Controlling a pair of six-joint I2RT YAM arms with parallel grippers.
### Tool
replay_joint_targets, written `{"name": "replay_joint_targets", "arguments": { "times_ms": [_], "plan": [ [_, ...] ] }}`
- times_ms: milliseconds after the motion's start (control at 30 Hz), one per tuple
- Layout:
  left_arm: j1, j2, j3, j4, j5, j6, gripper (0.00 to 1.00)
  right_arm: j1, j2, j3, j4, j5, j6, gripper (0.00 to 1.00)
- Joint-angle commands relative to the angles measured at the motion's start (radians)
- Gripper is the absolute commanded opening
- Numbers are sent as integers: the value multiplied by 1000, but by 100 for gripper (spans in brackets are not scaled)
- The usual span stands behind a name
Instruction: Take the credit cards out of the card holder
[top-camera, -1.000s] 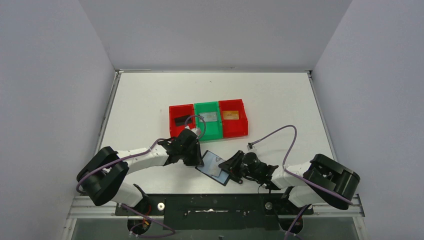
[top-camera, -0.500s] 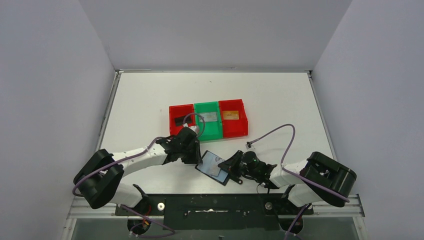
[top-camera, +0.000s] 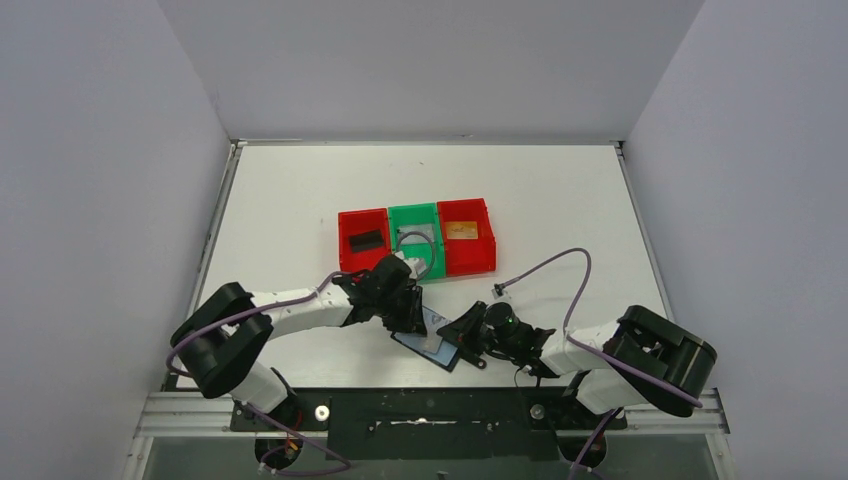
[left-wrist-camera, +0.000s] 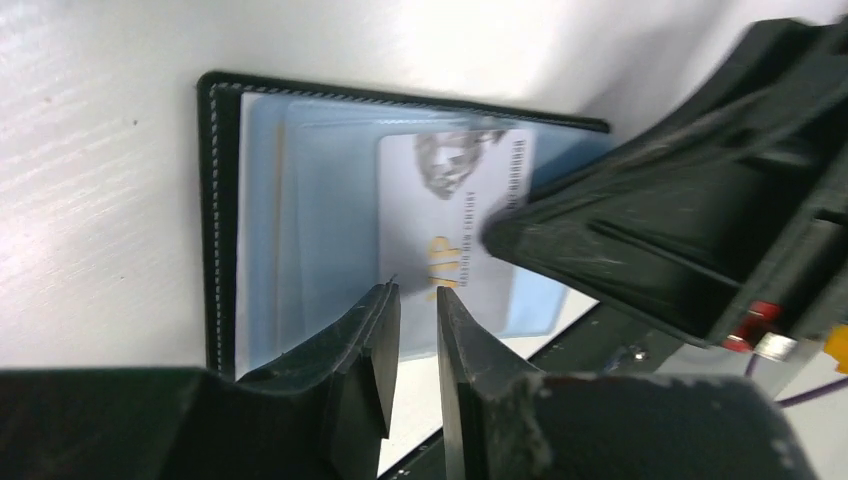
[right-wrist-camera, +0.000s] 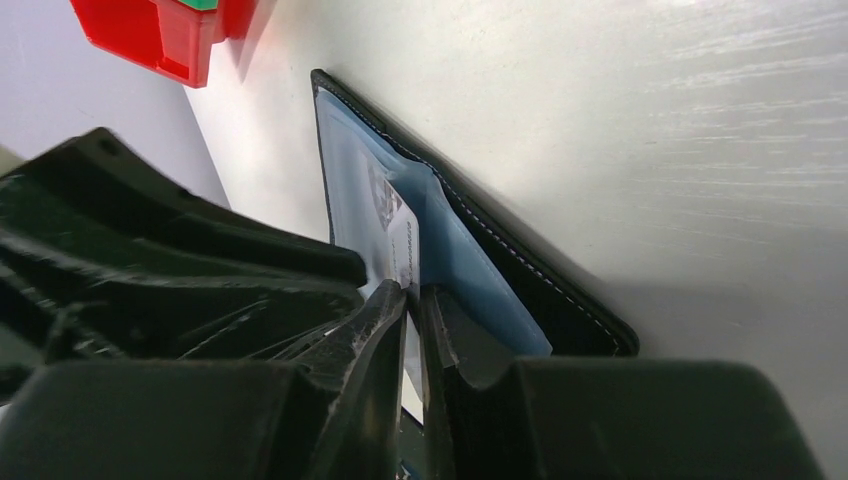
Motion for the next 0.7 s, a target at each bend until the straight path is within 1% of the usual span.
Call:
{"name": "replay_joint_targets", "arguments": {
  "times_ms": [0,100,267,367,467,533,567,667],
  "plan": [
    [-8,41,3,-37,-59,-29,18,-5,-24,5,-3,12,-19,13],
    [-8,40,-8,-68,-100,-37,16,-5,-34,-2,-4,15,-19,14],
    [-9,44,-27,-56,-92,-40,15,-4,-31,0,32,4,-22,21],
    [-8,42,-34,-50,-90,-44,15,-3,-7,23,61,-30,-34,22],
    [-9,37,-32,-54,-97,-43,14,9,12,42,61,-30,-35,17],
    [-7,32,-29,-63,-109,-45,14,18,13,38,39,-13,-21,9],
    [-8,25,-29,-66,-112,-46,14,21,8,30,31,-3,-11,8],
    [-8,15,-28,-72,-118,-47,14,24,-24,-6,27,12,2,7]
  ]
}}
